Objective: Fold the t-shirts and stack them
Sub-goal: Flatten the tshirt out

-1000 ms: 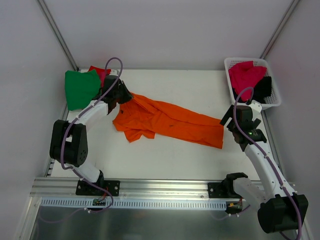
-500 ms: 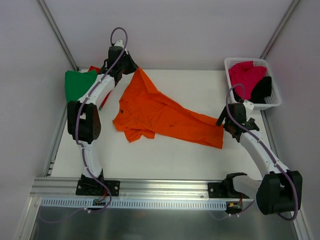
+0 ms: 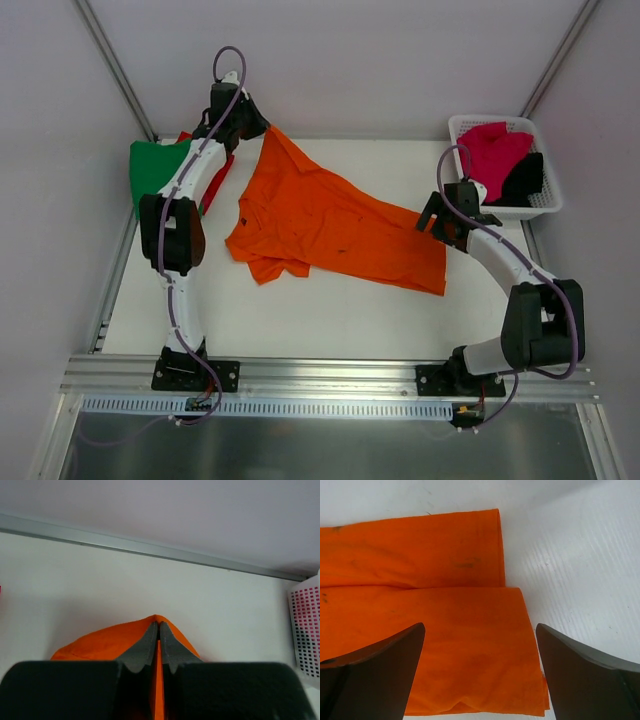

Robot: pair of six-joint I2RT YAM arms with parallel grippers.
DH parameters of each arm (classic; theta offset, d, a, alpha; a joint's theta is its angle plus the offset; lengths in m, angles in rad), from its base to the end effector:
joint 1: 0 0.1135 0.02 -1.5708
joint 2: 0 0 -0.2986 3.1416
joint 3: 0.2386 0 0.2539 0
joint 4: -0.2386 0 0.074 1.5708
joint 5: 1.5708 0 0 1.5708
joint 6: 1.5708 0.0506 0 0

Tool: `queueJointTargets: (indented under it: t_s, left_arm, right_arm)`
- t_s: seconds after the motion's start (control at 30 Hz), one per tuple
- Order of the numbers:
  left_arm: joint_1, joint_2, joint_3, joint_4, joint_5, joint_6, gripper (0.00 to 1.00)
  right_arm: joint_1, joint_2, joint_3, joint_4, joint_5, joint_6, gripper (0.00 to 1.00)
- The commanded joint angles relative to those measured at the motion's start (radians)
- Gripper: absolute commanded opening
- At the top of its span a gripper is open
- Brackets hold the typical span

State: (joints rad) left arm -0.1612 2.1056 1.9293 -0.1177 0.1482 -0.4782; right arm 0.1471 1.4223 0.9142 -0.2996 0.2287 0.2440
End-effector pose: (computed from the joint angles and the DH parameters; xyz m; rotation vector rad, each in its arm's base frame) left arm 0.5361 -0.0947 0.3503 -0.1965 1.8920 -0.5768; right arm 0.3041 0.0335 0.2521 0.2220 2.3426 -0.0816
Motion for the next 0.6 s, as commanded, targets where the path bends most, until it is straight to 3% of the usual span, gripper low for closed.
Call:
queueJointTargets:
  t_s: [0.0, 0.37, 0.5, 0.57]
  left_arm:
    - [0.038, 0.043, 0.069, 0.001, -0.013, -0.052, 0.0]
    - [0.058, 0.206, 0.224, -0.023, -0.016, -0.089, 0.0]
    - [0.065, 0.226, 0.223, -0.033, -0.009, -0.103, 0.0]
    - [0.065, 0.228, 0.214, -0.036, -0.003, -0.1, 0.0]
  right_arm:
    - [-0.004, 0.007, 0.075, 0.033, -0.045, 0.003, 0.98]
    - [-0.004, -0.04, 0.04, 0.034, -0.026, -0.008, 0.98]
    - [-0.006, 0.027, 0.08, 0.039, -0.051, -0.025, 0.98]
    - [-0.006, 0.075, 0.136, 0.033, -0.072, -0.035, 0.83]
